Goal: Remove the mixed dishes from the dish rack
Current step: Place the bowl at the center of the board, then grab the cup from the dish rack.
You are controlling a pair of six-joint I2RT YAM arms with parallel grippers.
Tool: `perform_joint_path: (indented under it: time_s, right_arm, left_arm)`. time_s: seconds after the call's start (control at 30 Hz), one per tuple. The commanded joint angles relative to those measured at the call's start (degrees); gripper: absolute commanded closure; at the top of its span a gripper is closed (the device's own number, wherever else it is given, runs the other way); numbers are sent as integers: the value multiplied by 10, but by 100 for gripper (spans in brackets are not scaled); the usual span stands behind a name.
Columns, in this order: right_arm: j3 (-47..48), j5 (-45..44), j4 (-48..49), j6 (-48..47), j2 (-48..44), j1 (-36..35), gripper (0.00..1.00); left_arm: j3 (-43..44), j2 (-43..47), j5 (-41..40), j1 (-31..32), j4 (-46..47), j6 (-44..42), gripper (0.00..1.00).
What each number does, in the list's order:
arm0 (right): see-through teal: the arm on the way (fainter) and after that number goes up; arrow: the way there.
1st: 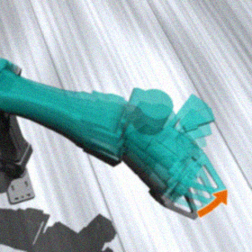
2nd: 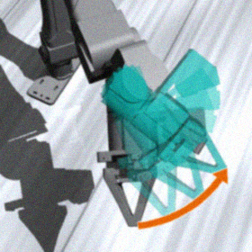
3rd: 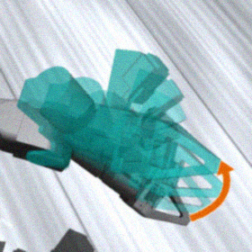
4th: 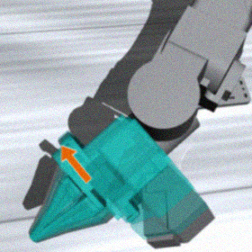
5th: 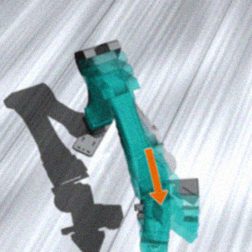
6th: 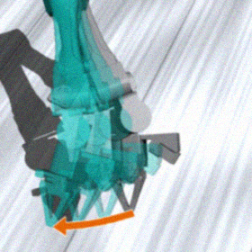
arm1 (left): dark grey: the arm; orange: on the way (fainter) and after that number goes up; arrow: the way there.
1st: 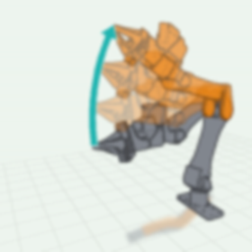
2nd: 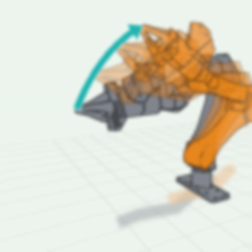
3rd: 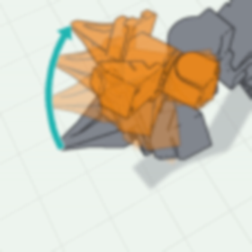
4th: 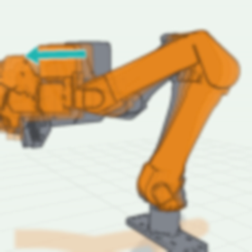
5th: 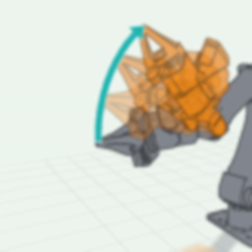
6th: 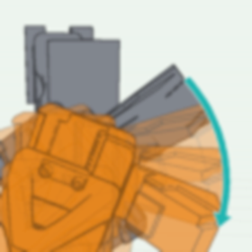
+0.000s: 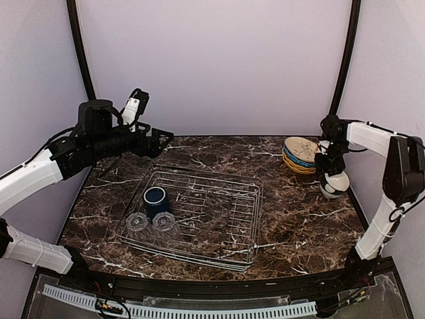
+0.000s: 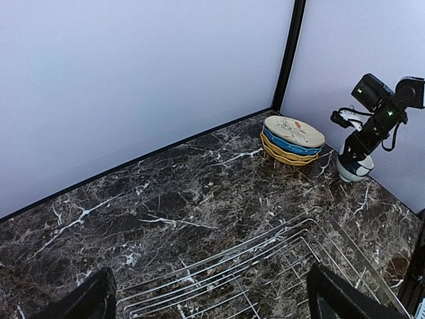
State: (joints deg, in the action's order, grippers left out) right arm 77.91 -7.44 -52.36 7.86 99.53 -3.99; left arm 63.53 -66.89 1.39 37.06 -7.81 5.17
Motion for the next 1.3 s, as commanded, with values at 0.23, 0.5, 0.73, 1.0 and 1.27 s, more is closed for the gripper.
perform_joint_path:
  time_s: [0.23,0.5,0.73,1.0,1.27]
  right_arm:
    - [-27,0,28,15,-87,-47,31]
    - [-42,39,63,30,-116,-110,26]
    - [-51,41,80,35,-129,-152,22]
    - [-80,43,105,17,-134,-157,19]
    - [-101,58,137,9,-140,-157,18]
  left_arm:
    - [5,-24,23,-2,-21,10,1]
    - [57,-102,48,-2,-86,20,1]
    - [97,-156,44,-2,-185,66,1]
    - [47,-112,4,-2,-287,141,1]
    - [48,-120,-60,13,-406,270,1]
